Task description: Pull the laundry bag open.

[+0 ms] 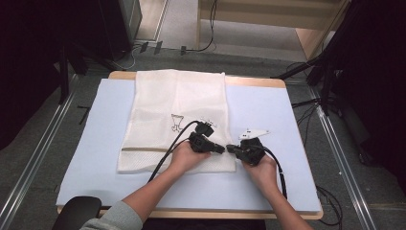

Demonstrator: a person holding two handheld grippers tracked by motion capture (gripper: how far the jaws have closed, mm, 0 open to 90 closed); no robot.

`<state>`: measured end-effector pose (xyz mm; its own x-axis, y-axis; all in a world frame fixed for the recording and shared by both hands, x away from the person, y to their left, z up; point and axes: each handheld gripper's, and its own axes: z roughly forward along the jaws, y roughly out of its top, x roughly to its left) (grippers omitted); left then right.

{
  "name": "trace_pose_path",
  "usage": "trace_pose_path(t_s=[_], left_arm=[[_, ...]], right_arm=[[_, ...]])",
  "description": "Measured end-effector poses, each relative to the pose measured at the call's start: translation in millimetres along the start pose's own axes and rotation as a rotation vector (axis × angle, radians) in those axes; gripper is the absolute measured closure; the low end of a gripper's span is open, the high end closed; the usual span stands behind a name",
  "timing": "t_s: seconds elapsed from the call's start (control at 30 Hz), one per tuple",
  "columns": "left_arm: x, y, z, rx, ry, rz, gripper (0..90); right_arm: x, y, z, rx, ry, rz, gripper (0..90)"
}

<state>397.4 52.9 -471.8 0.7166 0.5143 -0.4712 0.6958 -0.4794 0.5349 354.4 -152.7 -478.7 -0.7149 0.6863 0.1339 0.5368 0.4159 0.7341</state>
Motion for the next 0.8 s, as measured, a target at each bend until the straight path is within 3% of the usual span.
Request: trace_pose_path(t_s=[0.23, 0.4, 0.5, 0.63, 0.8], left_arm=[[3.8, 0.2, -2.1, 0.010, -0.030, -0.045, 88.9], [2.1, 0.3, -3.8, 0.020, -0.011, -0.034, 89.1], [11.8, -0.5, -16.1, 0.036, -0.012, -0.067, 89.1], [9.5, -4.4, -26.3, 0.043, 0.018, -0.023, 88.9], [11.4, -5.7, -25.5, 0.039, 0.012, -0.009, 88.8]], right_arm=[[1.0, -1.5, 0.5, -0.010, -0.003, -0.017, 90.0], [1.6, -3.0, 0.7, -0.017, 0.001, -0.008, 90.0], [0.9, -3.3, 0.6, -0.018, 0.000, -0.004, 90.0], [1.5, -3.5, 1.2, -0.024, -0.004, -0.001, 90.0], [0.0, -3.7, 1.3, -0.029, 0.007, 0.007, 90.0]])
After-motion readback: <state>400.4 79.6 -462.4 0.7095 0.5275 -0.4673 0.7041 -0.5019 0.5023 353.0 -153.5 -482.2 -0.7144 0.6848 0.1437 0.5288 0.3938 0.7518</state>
